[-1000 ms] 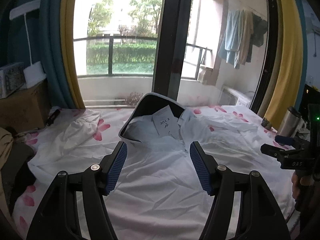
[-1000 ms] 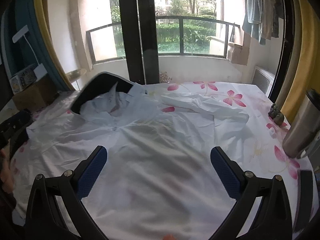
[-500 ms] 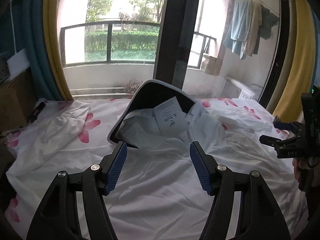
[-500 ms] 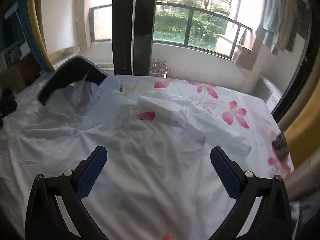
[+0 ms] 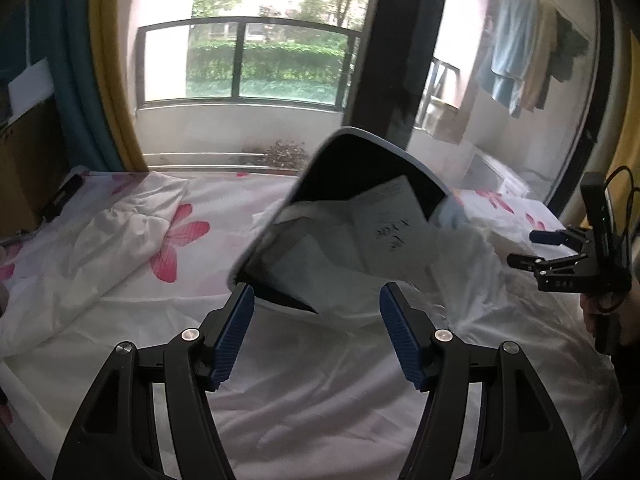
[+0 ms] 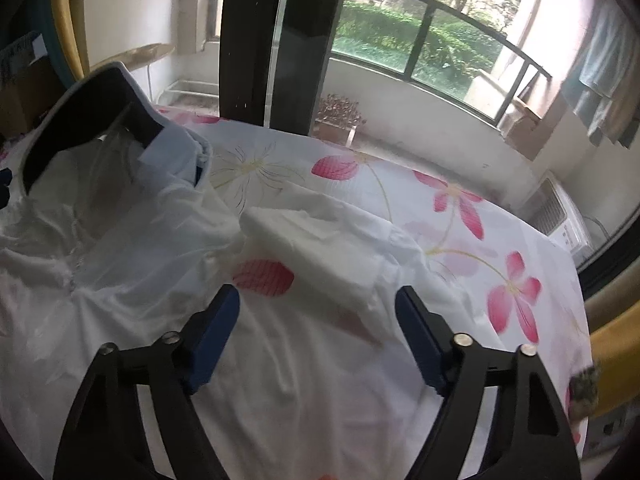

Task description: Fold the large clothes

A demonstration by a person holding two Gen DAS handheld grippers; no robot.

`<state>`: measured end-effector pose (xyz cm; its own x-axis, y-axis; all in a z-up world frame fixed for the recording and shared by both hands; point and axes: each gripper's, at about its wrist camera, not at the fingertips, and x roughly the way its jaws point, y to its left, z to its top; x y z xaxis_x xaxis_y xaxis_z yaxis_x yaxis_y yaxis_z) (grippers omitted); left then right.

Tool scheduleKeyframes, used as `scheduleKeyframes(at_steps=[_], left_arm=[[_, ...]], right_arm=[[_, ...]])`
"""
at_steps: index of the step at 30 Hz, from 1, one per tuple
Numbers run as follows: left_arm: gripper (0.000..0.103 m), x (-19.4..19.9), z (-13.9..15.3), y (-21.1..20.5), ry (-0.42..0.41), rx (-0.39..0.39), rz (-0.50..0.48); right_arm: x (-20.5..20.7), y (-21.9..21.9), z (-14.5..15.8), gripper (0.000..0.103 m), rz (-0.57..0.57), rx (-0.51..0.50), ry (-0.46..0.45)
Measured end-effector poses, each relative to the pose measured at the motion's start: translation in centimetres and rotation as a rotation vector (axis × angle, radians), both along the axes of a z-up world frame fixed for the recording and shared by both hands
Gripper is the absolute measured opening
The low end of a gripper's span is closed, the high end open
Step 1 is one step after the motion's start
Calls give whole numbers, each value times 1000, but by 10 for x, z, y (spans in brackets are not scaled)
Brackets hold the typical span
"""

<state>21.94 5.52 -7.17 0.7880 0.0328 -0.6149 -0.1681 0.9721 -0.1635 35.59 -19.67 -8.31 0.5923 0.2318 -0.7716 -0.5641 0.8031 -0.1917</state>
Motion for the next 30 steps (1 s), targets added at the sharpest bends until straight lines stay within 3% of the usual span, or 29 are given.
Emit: scheduleKeyframes(at_steps=[2,4,5,7,8,10,19,30], left_arm=[[68,2,-2,3,-5,7,12],[68,3,-5,7,-3,2,16],[68,3,-7,8,1,-2,16],[68,3,-8,8,2,-5,18],[68,2,-8,9,1,-8,20],[68,1,-8,10,1,-12,21],[68,-8,9,1,-25,-16,1],[68,-45,33,-3,-62,-3,1]], right_arm=[[7,3,-2,71,10,-13,-2],[13,7,-5,57,31,-18,1],[16,9,-7,55,44,-19,9],[19,9,-9,36,59,-12,23],[20,9,-12,31,69,-5,36],[18,8,-11,7,77,13,35],[-5,-18,28,4,43,89,-35],[-45,-43,108,4,-22,146,-171]])
